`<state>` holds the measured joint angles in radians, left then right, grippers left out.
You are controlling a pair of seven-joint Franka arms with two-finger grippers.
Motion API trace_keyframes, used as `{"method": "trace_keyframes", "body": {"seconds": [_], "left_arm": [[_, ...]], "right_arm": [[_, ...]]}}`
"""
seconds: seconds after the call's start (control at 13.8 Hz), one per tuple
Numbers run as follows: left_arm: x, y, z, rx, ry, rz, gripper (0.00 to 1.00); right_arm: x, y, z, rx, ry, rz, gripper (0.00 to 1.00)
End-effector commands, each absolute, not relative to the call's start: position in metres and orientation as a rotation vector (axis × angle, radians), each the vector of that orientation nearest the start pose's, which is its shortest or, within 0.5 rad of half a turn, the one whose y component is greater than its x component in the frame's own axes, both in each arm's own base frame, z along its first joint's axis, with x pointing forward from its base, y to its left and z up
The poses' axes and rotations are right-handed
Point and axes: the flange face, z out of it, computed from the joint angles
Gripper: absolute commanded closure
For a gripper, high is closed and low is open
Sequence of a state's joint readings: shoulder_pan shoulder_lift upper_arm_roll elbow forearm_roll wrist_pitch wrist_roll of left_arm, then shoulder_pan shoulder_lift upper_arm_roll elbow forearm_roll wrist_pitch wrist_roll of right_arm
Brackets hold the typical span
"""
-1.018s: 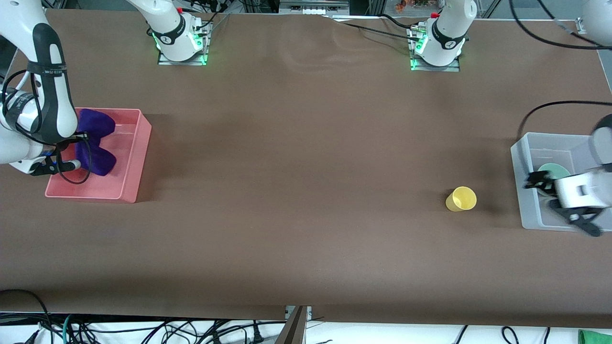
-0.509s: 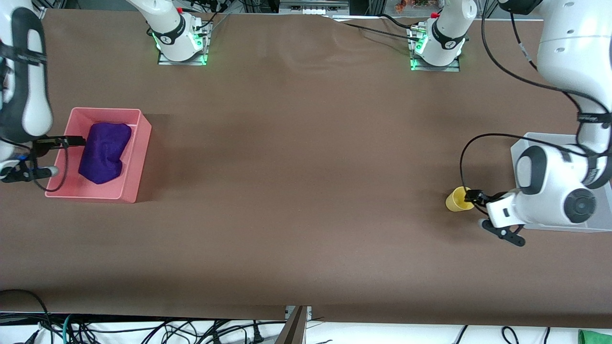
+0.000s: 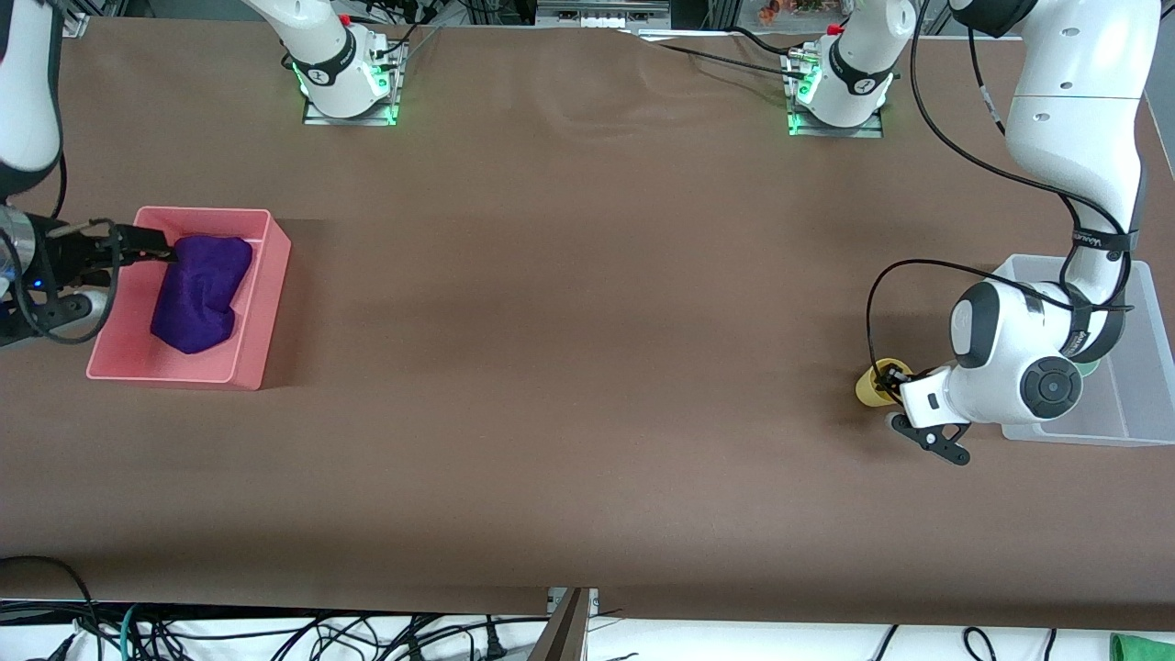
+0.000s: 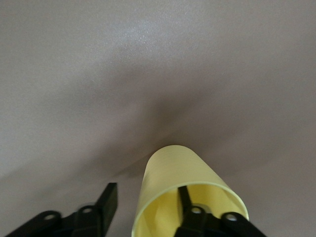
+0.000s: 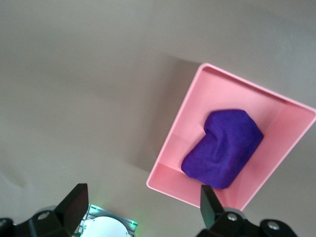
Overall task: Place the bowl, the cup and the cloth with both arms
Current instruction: 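Lift the yellow cup with the left gripper and carry it over the bowl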
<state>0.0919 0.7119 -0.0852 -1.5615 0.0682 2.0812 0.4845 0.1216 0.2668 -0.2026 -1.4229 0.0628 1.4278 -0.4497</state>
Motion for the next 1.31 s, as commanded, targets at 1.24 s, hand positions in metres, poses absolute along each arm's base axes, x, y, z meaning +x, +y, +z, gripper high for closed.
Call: {"method": "trace_keyframes", "body": {"seconds": [1.24], "left_arm": [[0.635, 0.273, 0.368, -2.869, 1.091, 0.279, 1.0]], "right_arm": [[0.573, -0.018, 0.615, -3.159, -0.053, 0.183, 0.0]]}}
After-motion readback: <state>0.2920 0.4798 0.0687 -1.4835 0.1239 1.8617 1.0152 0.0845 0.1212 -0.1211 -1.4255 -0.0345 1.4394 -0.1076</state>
